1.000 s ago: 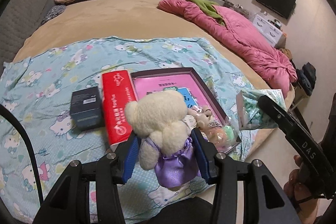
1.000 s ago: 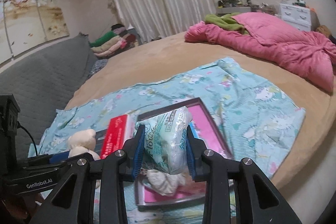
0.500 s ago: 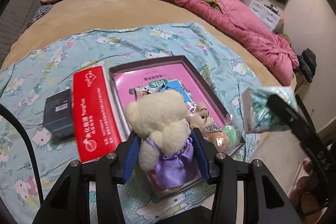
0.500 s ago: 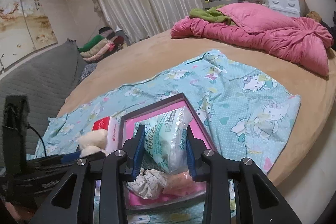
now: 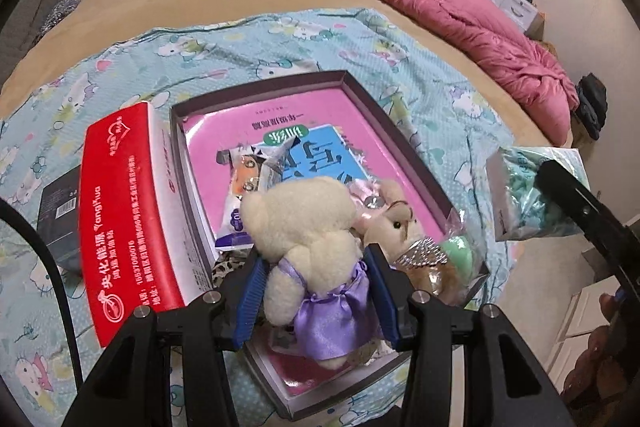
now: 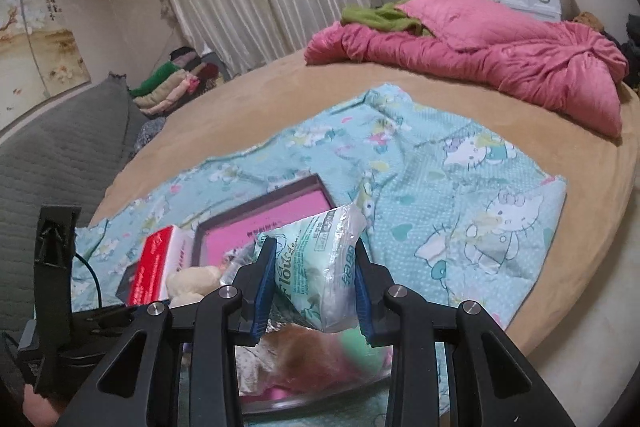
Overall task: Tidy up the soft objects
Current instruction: 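Carry the teddy bear with left tool while right tool carries the tissue pack over the tray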
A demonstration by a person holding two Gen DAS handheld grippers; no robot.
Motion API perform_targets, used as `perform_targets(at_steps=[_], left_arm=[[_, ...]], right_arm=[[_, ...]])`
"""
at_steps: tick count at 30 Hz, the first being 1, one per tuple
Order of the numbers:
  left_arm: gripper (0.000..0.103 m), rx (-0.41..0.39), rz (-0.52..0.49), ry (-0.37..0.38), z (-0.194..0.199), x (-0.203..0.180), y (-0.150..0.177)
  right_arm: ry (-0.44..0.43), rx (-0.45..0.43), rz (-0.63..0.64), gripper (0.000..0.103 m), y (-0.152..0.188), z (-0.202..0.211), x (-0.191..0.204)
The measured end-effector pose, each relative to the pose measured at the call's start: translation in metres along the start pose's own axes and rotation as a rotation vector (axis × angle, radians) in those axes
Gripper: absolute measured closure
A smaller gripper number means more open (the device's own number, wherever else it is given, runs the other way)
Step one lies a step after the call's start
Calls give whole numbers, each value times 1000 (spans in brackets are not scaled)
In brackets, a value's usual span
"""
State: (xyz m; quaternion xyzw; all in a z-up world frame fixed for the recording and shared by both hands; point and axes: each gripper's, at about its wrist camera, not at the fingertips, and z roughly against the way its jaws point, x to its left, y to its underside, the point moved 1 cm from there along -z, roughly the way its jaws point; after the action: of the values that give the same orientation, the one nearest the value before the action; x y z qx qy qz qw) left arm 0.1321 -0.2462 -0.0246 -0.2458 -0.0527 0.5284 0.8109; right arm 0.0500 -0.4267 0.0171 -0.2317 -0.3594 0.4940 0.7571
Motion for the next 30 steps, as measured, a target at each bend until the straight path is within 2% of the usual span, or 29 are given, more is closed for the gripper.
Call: perform_targets(at_steps=[10,14,23,30], left_arm=[[54,31,-3,20,-17,3,7],[54,34,-9,21,-20,4,9],[54,21,-40,17,-19,4,11],[54,22,-43,18,-20,6,10]], right_arm=[[66,37,-14,67,10,-18,-15],[98,58,15,67,16,-33,-12],[155,40,73,66,19,-60,-1],[187,80,157,66,28,-85,11]])
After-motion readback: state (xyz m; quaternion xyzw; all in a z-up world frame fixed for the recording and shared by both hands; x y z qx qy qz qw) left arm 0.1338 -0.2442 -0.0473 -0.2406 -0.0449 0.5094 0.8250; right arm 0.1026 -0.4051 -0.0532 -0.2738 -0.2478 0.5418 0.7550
